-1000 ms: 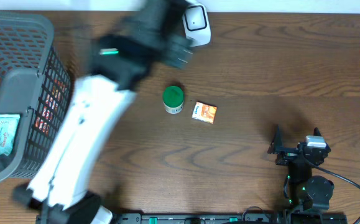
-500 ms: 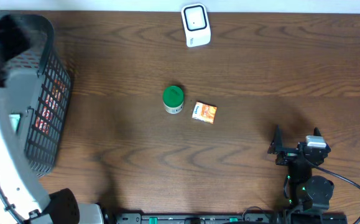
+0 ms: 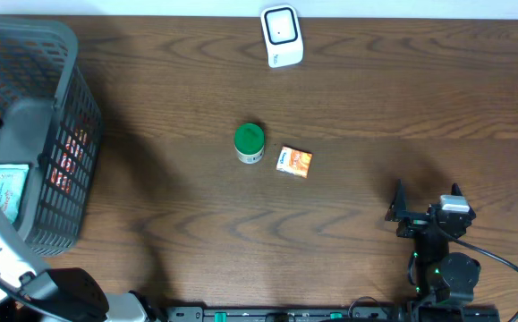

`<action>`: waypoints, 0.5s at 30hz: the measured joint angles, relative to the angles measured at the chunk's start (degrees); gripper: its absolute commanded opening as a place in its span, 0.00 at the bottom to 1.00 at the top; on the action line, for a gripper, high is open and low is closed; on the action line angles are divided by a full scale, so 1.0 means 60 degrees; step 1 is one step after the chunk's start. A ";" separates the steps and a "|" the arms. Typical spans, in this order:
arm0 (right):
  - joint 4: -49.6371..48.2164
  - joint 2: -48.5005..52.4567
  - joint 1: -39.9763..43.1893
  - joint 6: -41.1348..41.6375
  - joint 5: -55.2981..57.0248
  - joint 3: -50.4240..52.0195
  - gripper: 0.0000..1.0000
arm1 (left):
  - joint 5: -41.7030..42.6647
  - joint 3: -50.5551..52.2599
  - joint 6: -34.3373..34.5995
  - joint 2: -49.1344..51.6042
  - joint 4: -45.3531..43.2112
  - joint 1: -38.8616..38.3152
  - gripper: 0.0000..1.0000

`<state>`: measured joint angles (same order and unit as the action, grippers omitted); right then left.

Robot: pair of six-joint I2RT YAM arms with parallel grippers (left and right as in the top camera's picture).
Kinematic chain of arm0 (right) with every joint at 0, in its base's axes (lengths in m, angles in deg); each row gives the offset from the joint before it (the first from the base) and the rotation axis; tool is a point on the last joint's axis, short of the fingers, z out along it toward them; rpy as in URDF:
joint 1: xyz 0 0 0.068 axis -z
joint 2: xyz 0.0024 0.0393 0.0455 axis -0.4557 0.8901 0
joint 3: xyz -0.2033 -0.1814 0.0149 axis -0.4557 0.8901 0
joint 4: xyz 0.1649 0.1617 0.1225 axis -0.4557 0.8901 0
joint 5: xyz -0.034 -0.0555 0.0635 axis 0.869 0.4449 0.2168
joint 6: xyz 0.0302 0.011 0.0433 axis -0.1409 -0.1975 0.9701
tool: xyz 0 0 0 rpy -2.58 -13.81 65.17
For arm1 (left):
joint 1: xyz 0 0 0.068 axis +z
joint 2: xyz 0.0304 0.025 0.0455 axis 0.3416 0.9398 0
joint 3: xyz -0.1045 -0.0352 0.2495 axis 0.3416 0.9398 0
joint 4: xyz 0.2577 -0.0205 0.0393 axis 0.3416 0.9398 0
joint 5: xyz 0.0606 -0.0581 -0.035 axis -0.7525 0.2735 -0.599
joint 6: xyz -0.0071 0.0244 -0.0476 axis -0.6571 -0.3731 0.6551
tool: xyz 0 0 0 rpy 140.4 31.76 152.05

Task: Scan the item barcode
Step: 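Move the left gripper back into the basket toward the green wipes pack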

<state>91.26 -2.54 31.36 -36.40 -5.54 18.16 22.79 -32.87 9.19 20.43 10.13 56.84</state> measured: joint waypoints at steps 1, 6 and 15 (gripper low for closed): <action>0.0000 0.0000 0.0000 0.0000 0.0000 0.0000 0.99 | -0.0007 0.0299 -0.0160 0.0004 -0.0138 0.0029 0.98; 0.0000 0.0000 0.0000 0.0000 0.0004 0.0000 0.99 | -0.0007 0.1807 -0.1067 0.0004 -0.0699 0.0138 0.98; 0.0000 0.0000 0.0000 0.0000 0.0000 0.0000 0.99 | -0.0193 0.4025 -0.2736 0.0117 -0.2229 0.0146 0.98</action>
<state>91.26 -2.54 31.36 -36.40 -5.54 18.16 21.63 -8.72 -7.22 21.13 -3.24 57.71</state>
